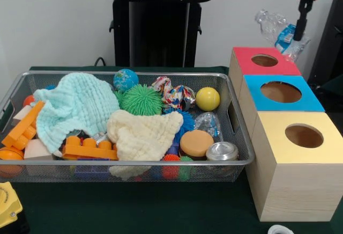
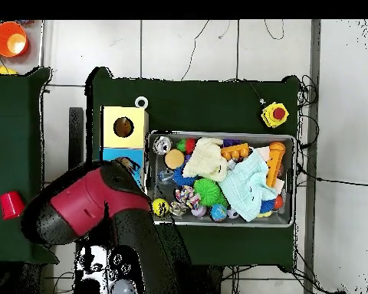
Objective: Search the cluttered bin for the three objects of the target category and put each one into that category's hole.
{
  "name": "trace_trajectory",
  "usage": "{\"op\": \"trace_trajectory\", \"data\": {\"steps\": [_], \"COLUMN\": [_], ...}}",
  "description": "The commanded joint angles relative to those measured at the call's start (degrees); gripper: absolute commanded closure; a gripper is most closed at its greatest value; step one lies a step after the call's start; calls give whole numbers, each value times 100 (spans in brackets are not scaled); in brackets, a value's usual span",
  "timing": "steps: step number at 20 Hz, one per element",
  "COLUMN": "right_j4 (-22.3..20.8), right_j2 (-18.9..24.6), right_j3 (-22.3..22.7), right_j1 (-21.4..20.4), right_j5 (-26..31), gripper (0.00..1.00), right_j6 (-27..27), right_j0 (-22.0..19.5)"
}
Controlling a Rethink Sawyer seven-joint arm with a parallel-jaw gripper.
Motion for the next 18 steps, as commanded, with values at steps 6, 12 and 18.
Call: {"op": "trace_trajectory", "data": {"steps": [6,12,18], "right_j4": [-473,-380,-239], "right_j2": [-1298,-1575,-1811], "right_j3": [-1323,-1528,-1571], "right_j1": [1042,1302,1471], "right_j5": [821,732,716], "gripper": [100,100,100], "right_j6": [2083,1887,1869], "right_j0": [591,650,784]}}
